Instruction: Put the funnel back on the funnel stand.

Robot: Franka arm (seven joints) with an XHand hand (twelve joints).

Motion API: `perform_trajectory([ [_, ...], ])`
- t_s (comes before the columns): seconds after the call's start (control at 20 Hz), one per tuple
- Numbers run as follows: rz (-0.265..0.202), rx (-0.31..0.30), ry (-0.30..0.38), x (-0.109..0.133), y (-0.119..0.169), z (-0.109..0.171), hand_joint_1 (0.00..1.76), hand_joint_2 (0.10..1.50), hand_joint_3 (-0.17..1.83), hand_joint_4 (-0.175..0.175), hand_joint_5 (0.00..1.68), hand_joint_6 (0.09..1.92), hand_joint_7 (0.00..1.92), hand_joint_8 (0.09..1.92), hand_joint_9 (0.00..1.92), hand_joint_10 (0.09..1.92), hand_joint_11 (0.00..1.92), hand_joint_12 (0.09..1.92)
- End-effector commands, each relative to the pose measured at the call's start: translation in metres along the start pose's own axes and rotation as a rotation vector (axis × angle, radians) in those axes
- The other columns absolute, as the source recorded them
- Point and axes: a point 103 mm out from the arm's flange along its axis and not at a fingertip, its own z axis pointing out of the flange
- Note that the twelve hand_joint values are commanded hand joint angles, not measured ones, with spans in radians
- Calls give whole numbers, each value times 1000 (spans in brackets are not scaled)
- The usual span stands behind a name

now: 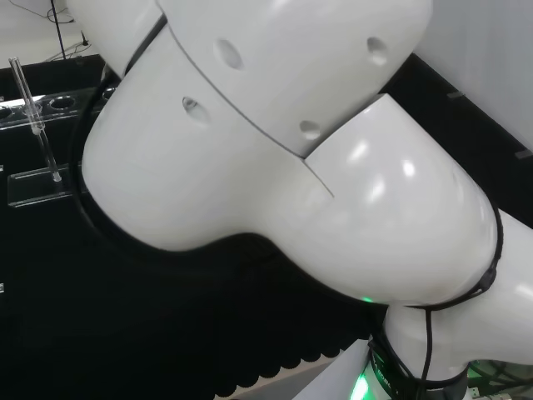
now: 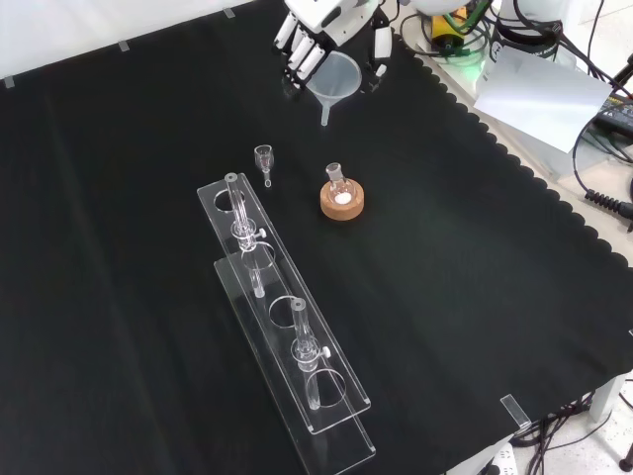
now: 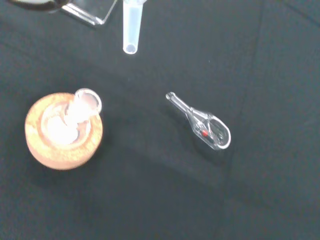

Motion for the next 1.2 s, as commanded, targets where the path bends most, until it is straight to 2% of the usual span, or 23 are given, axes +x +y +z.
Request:
perform_trajectory([
  [0.05, 0, -23, 77, -6, 9, -20, 695, 736, 606, -58, 570, 153, 511, 652, 943, 471, 552, 1269],
  [0.2, -10, -35, 101, -7, 18, -30, 695, 736, 606, -59, 568, 157, 511, 654, 942, 471, 552, 1269],
  [0.7, -36, -102, 113, 1, 64, -69, 694, 735, 605, -61, 559, 168, 509, 658, 941, 473, 554, 1270],
  [1.2, -56, -117, 124, 4, 111, -87, 695, 734, 604, -63, 549, 177, 508, 661, 939, 474, 557, 1270],
])
